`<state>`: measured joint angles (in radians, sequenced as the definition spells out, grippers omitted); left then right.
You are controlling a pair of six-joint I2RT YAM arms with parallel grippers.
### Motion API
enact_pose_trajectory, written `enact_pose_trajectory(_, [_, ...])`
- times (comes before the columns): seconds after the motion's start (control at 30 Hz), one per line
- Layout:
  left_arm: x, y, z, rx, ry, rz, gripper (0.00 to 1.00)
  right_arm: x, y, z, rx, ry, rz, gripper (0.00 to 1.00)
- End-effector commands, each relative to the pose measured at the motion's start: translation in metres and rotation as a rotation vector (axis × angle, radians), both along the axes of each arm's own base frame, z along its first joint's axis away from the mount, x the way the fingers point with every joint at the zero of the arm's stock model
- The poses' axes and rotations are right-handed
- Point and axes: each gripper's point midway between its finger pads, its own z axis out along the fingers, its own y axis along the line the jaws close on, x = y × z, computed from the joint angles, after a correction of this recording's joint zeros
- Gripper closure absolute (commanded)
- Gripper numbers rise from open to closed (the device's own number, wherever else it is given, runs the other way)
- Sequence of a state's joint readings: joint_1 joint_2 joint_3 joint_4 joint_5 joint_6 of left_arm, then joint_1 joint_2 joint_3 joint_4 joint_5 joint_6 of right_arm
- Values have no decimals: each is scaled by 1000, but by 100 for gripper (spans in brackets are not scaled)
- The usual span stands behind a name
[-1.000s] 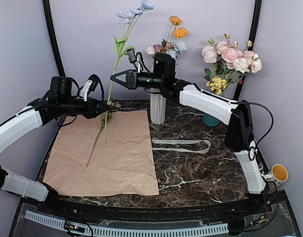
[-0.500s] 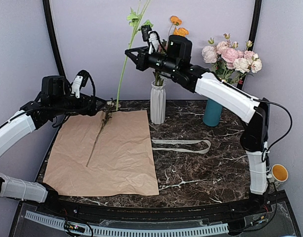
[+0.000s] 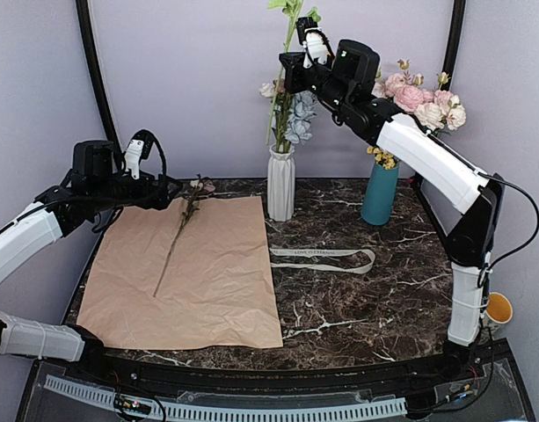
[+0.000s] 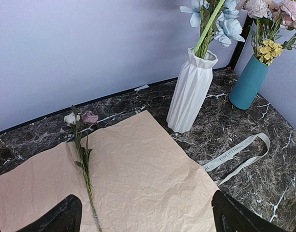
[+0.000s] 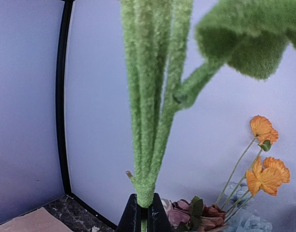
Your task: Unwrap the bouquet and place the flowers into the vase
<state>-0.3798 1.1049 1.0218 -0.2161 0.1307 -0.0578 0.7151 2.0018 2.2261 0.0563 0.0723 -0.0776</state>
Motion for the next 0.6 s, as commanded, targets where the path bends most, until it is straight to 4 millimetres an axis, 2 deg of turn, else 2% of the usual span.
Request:
enact_pose_trajectory(0.0, [-5, 2, 5, -9, -21, 5, 4, 15, -23, 4, -17, -24, -120, 100])
enact_pose_trajectory(0.2, [-4, 0, 3, -6, -12, -4, 5, 21, -37, 1, -27, -7, -159, 100])
enact_pose_trajectory(0.47, [-5, -2, -3, 7, 2, -16, 6, 20, -37, -10, -14, 27, -145, 100])
enact_pose_trajectory(0.57, [-4, -1, -4, 16, 0, -18, 6, 24, -32, -22, -28, 53, -139, 100])
